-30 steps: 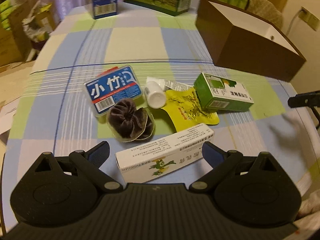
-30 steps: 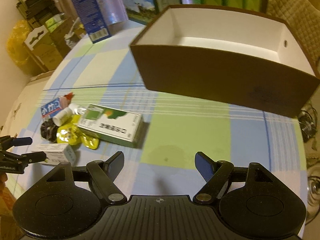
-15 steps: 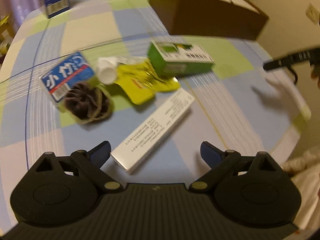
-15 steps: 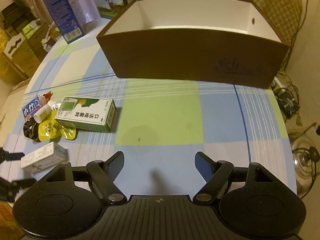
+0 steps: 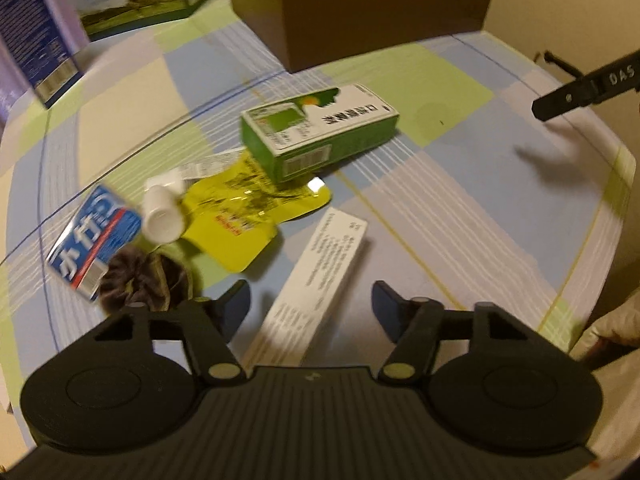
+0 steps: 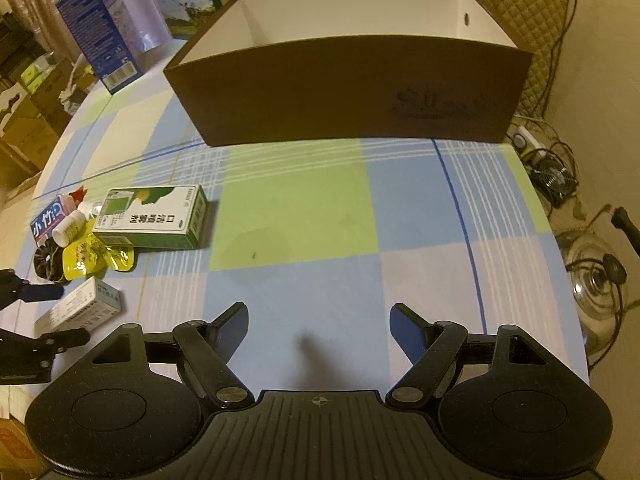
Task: Organize objects
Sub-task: 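Grasp the long white medicine box with the left tool, then grasp the white pill bottle with the right tool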
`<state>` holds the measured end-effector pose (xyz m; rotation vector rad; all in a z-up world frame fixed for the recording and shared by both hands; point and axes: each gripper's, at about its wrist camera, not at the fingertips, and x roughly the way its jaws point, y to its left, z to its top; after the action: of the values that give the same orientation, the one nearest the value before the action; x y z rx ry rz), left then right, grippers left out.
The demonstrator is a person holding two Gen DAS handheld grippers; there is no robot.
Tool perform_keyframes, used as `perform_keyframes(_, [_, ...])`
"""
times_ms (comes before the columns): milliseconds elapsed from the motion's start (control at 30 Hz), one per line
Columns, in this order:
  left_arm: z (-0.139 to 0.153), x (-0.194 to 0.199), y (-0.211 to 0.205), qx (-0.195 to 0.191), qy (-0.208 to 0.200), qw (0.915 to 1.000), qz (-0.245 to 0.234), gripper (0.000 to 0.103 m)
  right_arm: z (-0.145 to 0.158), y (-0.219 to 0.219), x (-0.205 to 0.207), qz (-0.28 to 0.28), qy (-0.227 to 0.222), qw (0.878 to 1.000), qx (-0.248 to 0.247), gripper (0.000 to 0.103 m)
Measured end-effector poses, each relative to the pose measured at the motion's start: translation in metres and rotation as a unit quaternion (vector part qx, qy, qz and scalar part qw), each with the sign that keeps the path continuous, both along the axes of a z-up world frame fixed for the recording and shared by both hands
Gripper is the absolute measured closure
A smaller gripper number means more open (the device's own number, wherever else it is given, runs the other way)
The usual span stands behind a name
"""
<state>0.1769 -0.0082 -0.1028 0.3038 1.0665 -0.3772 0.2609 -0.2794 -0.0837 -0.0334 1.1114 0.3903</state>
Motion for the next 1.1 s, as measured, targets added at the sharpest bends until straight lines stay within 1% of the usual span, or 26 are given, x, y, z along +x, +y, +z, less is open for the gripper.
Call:
perform_keyframes(67, [-0.004, 0.003, -0.006, 0.006, 0.004, 1.0, -0.005, 0.061, -0.001, -0.002, 0.0, -0.004, 0.001, 1.0, -0.001, 0.028])
perform_keyframes(100, [-0.006, 0.004, -0.008, 0.013, 0.005, 0.9999, -0.004, 0.063, -0.001, -0.003, -0.001, -0.005, 0.002, 1.0, -0.002, 0.028])
perform_keyframes(133, [-0.007, 0.005, -0.009, 0.02, 0.006, 0.9998, -0.004, 0.068, -0.002, -0.003, 0.0, -0.006, 0.003, 1.0, -0.003, 0.028])
perform_keyframes(167, [-0.007, 0.005, -0.009, 0.023, 0.006, 0.9997, -0.005, 0.069, -0.002, -0.004, 0.0, -0.006, 0.003, 1.0, -0.003, 0.028])
perform_keyframes(200, [-0.007, 0.004, -0.009, 0.022, 0.007, 0.9997, -0.004, 0.071, -0.002, -0.003, 0.0, -0.005, 0.004, 1.0, -0.003, 0.028])
perform_keyframes(267, [-0.005, 0.003, -0.008, 0.023, 0.007, 0.9997, 0.001, 0.079, -0.003, -0.001, 0.002, -0.002, 0.004, 1.0, -0.003, 0.028])
perform_keyframes(367, [0.0, -0.001, -0.003, 0.021, 0.007, 0.9995, 0.023, 0.08, -0.002, 0.006, 0.003, 0.008, 0.004, 1.0, -0.001, 0.028])
perform_keyframes(500, [0.013, -0.011, 0.007, 0.003, -0.001, 0.998, 0.063, 0.08, 0.0, 0.023, 0.007, 0.033, -0.002, 0.999, 0.006, 0.028])
perform_keyframes(600, [0.028, -0.02, 0.019, -0.016, -0.01, 0.9951, 0.098, 0.08, 0.005, 0.042, 0.008, 0.058, -0.009, 0.998, 0.015, 0.028])
perform_keyframes(733, [0.049, -0.029, 0.044, -0.034, -0.027, 0.9868, 0.156, 0.08, 0.016, 0.078, 0.007, 0.107, -0.027, 0.993, 0.036, 0.028])
perform_keyframes(833, [0.06, -0.031, 0.066, -0.035, -0.038, 0.9779, 0.203, 0.08, 0.024, 0.109, 0.005, 0.144, -0.039, 0.987, 0.055, 0.028])
perform_keyframes(967, [0.069, -0.031, 0.095, -0.031, -0.047, 0.9646, 0.258, 0.08, 0.028, 0.153, 0.002, 0.189, -0.043, 0.978, 0.076, 0.028])
perform_keyframes(1100, [0.07, -0.028, 0.124, -0.03, -0.047, 0.9511, 0.304, 0.08, 0.026, 0.194, 0.0, 0.224, -0.045, 0.97, 0.086, 0.029])
